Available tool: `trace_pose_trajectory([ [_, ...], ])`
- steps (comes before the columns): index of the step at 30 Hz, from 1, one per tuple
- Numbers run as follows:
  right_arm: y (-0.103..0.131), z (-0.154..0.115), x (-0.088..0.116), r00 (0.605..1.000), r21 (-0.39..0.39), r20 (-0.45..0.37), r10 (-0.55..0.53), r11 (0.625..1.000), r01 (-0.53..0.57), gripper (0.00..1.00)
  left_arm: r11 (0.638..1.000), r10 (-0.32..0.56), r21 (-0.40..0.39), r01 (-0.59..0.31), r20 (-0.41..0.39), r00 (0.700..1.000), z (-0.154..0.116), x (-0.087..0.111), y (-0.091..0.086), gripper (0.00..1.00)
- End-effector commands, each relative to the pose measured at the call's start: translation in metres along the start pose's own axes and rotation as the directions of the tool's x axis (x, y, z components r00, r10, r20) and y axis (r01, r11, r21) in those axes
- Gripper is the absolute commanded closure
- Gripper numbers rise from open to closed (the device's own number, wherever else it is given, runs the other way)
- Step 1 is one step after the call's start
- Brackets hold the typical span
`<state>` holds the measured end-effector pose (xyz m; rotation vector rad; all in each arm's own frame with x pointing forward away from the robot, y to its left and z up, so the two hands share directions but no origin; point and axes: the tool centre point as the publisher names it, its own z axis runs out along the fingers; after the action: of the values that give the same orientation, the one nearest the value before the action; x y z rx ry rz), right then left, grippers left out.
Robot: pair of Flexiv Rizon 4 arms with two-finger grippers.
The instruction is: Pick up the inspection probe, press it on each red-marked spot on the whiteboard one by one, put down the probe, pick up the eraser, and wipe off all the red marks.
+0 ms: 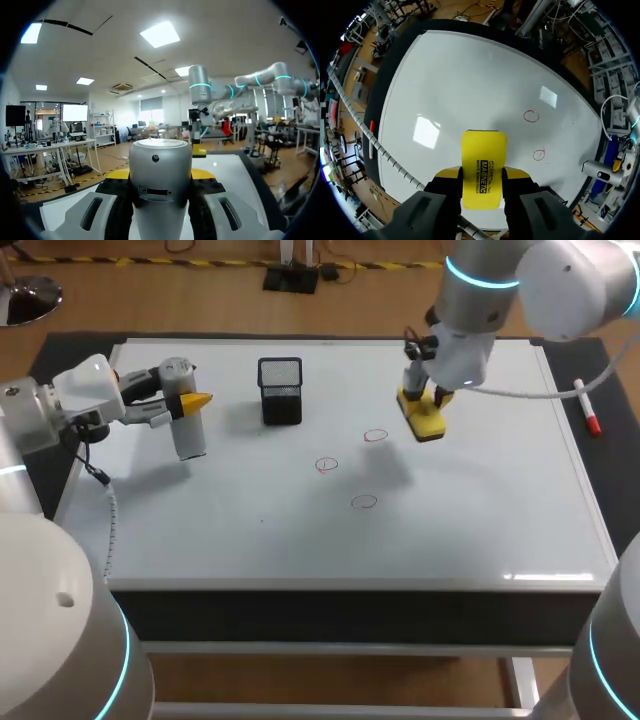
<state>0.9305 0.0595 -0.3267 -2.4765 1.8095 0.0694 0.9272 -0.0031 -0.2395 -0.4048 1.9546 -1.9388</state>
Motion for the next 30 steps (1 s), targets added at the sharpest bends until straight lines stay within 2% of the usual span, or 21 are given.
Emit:
trace_pose_trajectory([
  [1, 0.004, 0.0, -0.028, 1.0, 0.013, -0.028, -0.014, 1.0, 0.015, 1.0, 1.0, 0.002, 0.002, -0.002, 0.002, 1.0, 0.0, 0.0, -0.001, 1.0],
  [9, -0.002, 0.016, -0.083, 0.997, -0.005, -0.069, -0.024, 1.0, 0.024, 1.0, 1.0, 0.002, 0.002, -0.002, 0.002, 1.0, 0.0, 0.0, -0.001, 1.0],
  [14, -0.007, 0.033, -0.111, 0.997, -0.051, -0.062, -0.034, 0.998, 0.031, 1.0, 1.0, 0.002, 0.002, -0.002, 0.002, 1.0, 0.0, 0.0, -0.001, 1.0],
  [25, -0.016, 0.06, -0.155, 0.996, -0.083, -0.083, 0.041, 0.995, -0.048, 1.0, 1.0, 0.002, 0.002, -0.002, 0.002, 1.0, 0.0, 0.0, -0.001, 1.0],
  [30, -0.019, 0.066, -0.165, 0.997, -0.09, -0.05, 0.055, 0.994, -0.06, 1.0, 1.0, 0.002, 0.002, -0.002, 0.002, 1.0, 0.0, 0.0, -0.001, 1.0],
])
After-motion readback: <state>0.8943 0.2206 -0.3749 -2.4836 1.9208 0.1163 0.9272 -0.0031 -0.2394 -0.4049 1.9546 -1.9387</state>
